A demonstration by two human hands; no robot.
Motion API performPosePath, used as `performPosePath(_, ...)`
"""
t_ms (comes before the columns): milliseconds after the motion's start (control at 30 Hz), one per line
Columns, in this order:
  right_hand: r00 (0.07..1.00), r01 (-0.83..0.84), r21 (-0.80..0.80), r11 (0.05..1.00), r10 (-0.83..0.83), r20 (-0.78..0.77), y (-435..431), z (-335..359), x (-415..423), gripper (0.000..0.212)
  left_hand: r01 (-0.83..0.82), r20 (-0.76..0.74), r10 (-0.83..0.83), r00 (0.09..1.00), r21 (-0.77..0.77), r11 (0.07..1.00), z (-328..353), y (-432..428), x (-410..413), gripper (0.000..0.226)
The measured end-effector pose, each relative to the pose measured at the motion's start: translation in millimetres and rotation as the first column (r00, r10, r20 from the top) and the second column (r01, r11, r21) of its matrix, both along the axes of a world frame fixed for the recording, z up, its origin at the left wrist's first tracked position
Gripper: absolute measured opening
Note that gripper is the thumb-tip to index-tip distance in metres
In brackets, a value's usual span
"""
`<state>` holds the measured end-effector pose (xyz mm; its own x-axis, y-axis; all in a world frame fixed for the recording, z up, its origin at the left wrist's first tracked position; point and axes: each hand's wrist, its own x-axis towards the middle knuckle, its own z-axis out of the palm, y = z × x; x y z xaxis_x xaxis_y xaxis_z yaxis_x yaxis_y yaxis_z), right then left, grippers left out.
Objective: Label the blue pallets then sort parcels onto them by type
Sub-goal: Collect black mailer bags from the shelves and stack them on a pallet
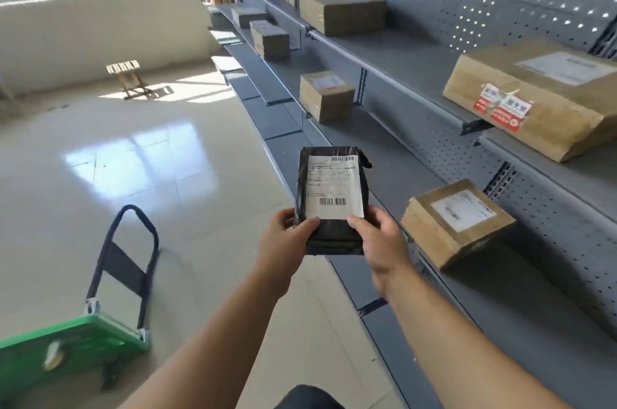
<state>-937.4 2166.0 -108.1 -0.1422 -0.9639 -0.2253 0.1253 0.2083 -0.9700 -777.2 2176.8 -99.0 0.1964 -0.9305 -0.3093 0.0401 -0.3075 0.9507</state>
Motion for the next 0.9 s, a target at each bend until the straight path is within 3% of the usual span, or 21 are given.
performPosePath(300,0.990,-0.142,-0.007,0.990,0.142,0.003,-85,8,150,0.015,-0.180,-0.005,0.180,0.984,-0.046,0.983,7,-60,146,0.037)
performPosePath(533,0.963,-0.265,0.009,0.964,0.264,0.056,-168,7,226,0.018,-0.286,-0.054,0.284,0.957,-0.038,0.957,0,-122,217,0.053)
performPosePath(900,0.929,-0.366,0.053,0.929,0.361,0.085,-375,0,318,0.017,-0.417,0.033,0.419,0.908,-0.040,0.908,2,-307,288,0.031)
